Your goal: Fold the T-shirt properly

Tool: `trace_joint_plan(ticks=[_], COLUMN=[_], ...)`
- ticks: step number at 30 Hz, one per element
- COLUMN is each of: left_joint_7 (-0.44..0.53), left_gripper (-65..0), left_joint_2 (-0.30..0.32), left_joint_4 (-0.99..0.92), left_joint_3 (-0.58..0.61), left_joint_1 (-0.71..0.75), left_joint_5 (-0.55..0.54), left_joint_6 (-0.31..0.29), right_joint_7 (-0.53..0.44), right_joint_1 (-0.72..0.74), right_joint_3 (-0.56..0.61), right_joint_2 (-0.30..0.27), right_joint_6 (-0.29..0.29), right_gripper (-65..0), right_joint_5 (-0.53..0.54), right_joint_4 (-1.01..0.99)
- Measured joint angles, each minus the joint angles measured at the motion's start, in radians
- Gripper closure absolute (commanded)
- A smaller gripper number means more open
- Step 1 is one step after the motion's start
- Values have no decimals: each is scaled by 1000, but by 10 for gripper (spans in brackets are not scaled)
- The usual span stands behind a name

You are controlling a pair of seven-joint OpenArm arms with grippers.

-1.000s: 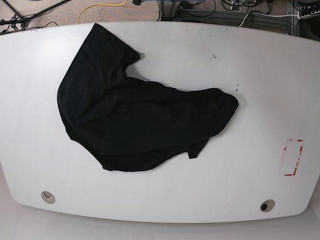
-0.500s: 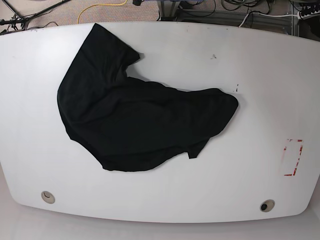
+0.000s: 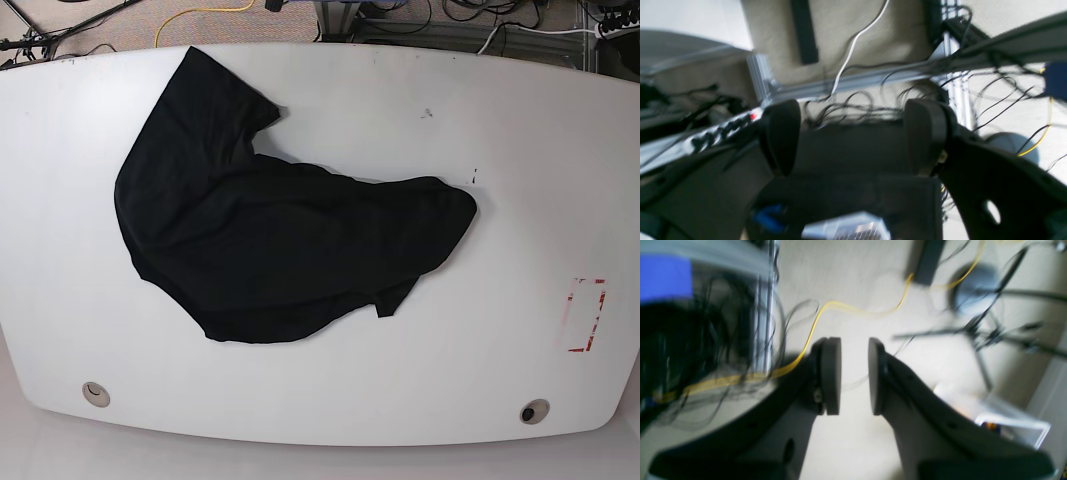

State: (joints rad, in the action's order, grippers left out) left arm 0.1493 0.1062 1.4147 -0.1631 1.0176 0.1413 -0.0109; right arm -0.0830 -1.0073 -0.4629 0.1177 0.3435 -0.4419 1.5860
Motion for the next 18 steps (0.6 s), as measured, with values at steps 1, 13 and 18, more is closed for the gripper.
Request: trace_joint_plan(ticks=[1,13,18], left_joint_7=[-3,4,6], left_gripper=[-456,-456,-456], left_joint_2=[3,3,0], left_joint_4=[6,189,247], left_joint_3=[-4,-38,-64], left_joint_1=[9,69,90], left_joint_5=[-2,-18,-3], left_joint_6=[-1,3,3], right_joint_7=[21,63,51], right_joint_1=[-3,-47,-55], right_joint_3=[0,10,23], right_joint_2=[0,10,13], right_joint_6=[0,13,25], right_gripper=[-128,-126,-125], right_joint_5=[0,100,126], right_joint_4=[16,209,243])
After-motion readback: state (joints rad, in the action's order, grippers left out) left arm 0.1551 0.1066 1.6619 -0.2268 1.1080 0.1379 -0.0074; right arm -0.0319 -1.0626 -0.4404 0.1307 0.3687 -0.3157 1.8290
